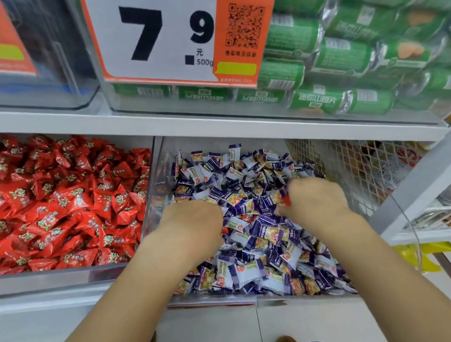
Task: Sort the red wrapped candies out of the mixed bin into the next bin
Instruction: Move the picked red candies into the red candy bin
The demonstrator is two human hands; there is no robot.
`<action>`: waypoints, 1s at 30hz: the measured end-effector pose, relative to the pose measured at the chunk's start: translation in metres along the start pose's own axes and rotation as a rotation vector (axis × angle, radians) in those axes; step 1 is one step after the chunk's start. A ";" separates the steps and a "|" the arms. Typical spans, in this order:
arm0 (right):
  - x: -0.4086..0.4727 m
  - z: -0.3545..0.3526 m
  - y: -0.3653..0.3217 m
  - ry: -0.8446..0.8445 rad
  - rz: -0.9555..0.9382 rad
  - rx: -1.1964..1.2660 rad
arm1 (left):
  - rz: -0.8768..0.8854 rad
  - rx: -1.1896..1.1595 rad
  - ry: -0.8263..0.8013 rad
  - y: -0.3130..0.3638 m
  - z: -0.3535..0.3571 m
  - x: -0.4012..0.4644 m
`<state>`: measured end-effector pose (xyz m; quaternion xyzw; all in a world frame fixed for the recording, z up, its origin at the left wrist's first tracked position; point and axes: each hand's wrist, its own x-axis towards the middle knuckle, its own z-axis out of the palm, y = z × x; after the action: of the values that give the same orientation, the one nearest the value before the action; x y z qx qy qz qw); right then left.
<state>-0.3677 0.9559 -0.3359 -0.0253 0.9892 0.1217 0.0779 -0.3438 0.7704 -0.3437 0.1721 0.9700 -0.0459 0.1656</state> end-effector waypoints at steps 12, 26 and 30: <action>0.011 0.010 -0.042 -0.116 -0.348 0.134 | -0.010 0.012 0.003 0.016 0.018 0.021; -0.004 0.016 -0.021 -0.017 -0.325 0.036 | 0.013 0.041 -0.039 0.017 0.025 0.027; -0.029 0.018 -0.002 0.155 -0.180 0.356 | 0.045 -0.060 -0.029 0.014 0.026 0.028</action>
<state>-0.3366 0.9597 -0.3491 -0.1086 0.9918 -0.0649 0.0155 -0.3563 0.7884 -0.3779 0.1883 0.9643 -0.0156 0.1857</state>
